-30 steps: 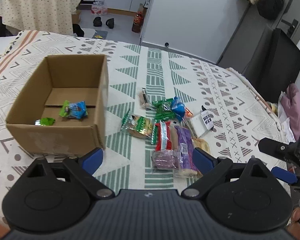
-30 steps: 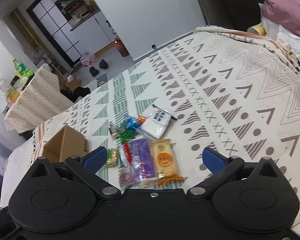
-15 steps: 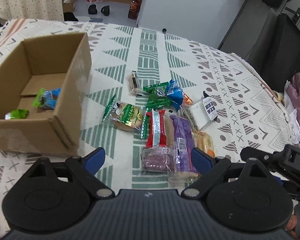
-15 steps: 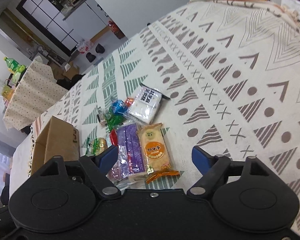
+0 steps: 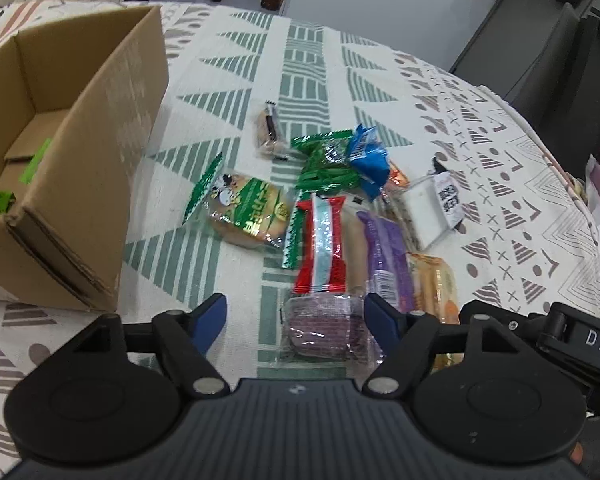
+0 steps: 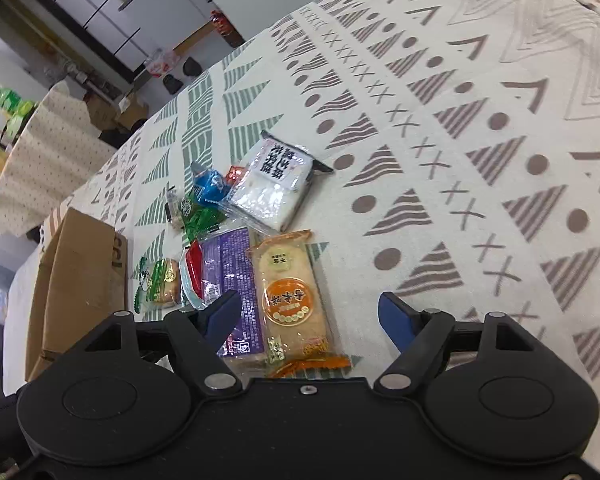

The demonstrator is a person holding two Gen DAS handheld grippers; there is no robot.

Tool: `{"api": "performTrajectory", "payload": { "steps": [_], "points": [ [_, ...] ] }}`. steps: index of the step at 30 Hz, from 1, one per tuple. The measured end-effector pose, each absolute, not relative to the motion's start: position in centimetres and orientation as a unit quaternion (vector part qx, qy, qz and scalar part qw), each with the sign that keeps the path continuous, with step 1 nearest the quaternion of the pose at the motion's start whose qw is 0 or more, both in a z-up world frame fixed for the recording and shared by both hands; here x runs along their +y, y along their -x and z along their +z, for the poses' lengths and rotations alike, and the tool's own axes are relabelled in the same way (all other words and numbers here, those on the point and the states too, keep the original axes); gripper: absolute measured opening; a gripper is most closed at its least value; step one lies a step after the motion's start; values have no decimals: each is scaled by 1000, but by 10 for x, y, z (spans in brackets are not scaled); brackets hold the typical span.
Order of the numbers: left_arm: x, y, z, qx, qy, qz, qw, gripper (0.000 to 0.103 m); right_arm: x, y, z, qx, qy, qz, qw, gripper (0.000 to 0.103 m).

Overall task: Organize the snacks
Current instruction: 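Grasp the purple mesh-wrapped snack with the left tool while the right grasps the orange-labelled biscuit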

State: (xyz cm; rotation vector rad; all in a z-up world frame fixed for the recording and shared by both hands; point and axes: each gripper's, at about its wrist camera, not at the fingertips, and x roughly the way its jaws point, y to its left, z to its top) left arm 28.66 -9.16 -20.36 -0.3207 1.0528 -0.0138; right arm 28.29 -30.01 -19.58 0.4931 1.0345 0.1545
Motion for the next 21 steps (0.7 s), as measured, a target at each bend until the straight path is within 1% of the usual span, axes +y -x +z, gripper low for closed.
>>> {"api": "performTrajectory", "payload": {
  "steps": [3,5,7,8,9,10,11,16,21],
  "points": [
    [-92,-289,-208,503,158,-8,850,70,-293,-288,-201,496,-216,76,838,75],
    [-92,-290,-212,510,162,-13,845,60,-290,-290,-205,503,-209,77,835,74],
    [-91,-290,-214,513,165,-14,842,55,-286,-291,-206,505,-196,79,837,70],
    [-91,-289,-214,512,163,-13,844,49,-285,-291,-206,505,-189,80,838,64],
    [-91,-289,-214,511,163,-15,844,48,-283,-291,-206,506,-184,80,839,56],
    [-89,-288,-214,511,167,-16,843,47,-282,-290,-207,508,-181,82,838,50],
    [-88,-288,-214,510,170,-17,843,44,-282,-289,-207,511,-181,86,836,38],
    [-85,-280,-210,510,168,-13,844,40,-283,-283,-203,513,-179,86,835,36],
    [-81,-269,-199,501,169,-11,848,39,-290,-275,-190,493,-191,77,846,35]
  ]
}}
